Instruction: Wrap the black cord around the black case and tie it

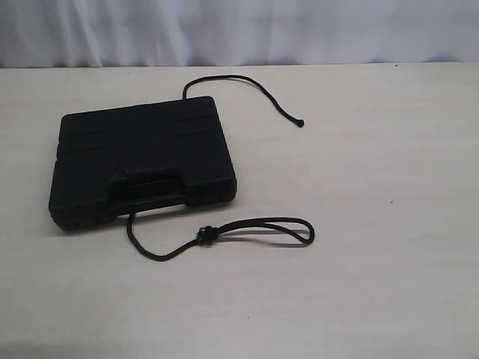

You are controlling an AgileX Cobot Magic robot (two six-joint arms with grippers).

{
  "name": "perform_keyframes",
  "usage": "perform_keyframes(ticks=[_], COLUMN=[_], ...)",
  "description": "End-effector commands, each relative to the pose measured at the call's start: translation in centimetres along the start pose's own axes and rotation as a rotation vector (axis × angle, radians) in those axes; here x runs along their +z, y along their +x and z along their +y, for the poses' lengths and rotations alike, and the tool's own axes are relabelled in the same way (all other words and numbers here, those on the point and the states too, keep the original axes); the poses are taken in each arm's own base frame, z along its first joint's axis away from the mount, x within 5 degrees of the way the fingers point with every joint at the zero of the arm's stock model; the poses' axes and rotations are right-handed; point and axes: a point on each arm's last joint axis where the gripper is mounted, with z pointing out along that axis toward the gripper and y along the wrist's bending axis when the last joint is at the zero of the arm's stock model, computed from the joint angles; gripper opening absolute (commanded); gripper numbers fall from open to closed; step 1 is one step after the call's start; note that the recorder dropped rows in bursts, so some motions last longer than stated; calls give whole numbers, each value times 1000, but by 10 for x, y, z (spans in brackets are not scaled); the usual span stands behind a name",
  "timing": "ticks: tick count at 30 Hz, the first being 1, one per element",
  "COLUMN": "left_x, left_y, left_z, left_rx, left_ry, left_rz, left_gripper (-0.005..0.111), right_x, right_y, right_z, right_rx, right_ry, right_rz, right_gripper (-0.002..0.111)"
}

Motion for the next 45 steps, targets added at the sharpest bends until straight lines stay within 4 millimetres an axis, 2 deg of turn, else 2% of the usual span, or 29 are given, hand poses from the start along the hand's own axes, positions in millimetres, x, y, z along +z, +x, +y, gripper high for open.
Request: perform_keyframes(ticks=[1,5,9,10,11,12,14,15,18,21,25,28,30,34,38,41,45], left_x=[41,69,86,88,88,86,73,72,84,101,120,134,145,167,180,190,203], left_y=[-1,-1,2,4,10,14,28,36,62,88,121,141,151,169,185,184,172], left_z=[-1,-4,-10,-15,-33,-47,-92,-105,-129,-143,-151,-153,-155,-157,-151,-141,-125], left_rx=[21,29,-35,19,216,300,549,621,851,853,884,934,937,888,1032,1125,1093], left_ry=[-86,-69,-16,27,200,322,721,794,804,780,748,738,721,662,651,604,504], left_rz=[266,248,252,269,298,302,270,274,313,433,596,661,667,661,693,695,704], left_gripper=[0,0,0,0,0,0,0,0,0,5,23,39,46,47,47,47,47], right_x=[0,0,0,0,0,0,0,0,0,0,0,0,0,0,0,0,0], right_y=[0,0,0,0,0,0,0,0,0,0,0,0,0,0,0,0,0], right_z=[0,0,0,0,0,0,0,0,0,0,0,0,0,0,0,0,0], right_rx=[5,5,5,5,5,5,5,5,5,5,5,5,5,5,5,5,5], right_ry=[-4,-4,-4,-4,-4,-4,-4,-4,-4,-4,-4,-4,-4,-4,-4,-4,-4], right_rz=[-6,-6,-6,-6,-6,-6,-6,-6,-6,-6,-6,-6,-6,-6,-6,-6,-6], right_gripper=[4,4,4,4,4,4,4,4,4,4,4,4,4,4,4,4,4])
